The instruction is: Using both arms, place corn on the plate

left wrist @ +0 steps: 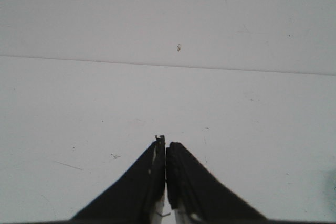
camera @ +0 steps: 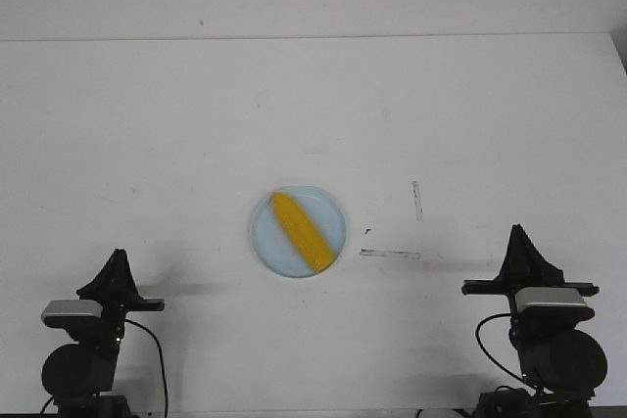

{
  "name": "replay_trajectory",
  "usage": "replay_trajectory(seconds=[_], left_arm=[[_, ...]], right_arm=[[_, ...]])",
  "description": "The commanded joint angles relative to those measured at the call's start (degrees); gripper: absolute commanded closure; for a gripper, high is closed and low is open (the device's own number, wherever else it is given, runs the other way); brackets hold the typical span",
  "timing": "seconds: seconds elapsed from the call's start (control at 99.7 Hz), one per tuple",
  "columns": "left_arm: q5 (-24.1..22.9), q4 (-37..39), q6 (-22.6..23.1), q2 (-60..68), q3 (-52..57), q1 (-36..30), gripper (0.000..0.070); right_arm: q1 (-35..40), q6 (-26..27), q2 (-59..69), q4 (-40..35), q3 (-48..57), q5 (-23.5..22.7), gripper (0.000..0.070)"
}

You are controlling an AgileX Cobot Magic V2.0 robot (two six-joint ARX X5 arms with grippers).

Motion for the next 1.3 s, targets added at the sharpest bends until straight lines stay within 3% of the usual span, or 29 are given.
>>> replay_trajectory(seconds=[0.0, 0.883, 1.063, 1.294], left_arm=[[-0.2, 0.9, 0.1, -0.1, -1.2, 0.1, 0.0699], [-0.2, 0.9, 0.1, -0.1, -1.2, 0.1, 0.0699], [-0.2, 0.9, 0.1, -0.1, -1.2, 0.1, 0.0699], [-0.2, 0.9, 0.1, -0.1, -1.2, 0.1, 0.0699]], right_arm=[[0.0, -0.3, -0.1, 0.6, 0.1, 0.0, 0.0686], [-0.7, -0.3, -0.2, 0.8, -0.9, -0.1, 0.0686], [-3.4, -0.3, -2.0, 10.4, -9.2, -3.6, 0.0685], [-3.6, -0.2, -8.6, 13.9, -17.8, -5.2, 0.0686]])
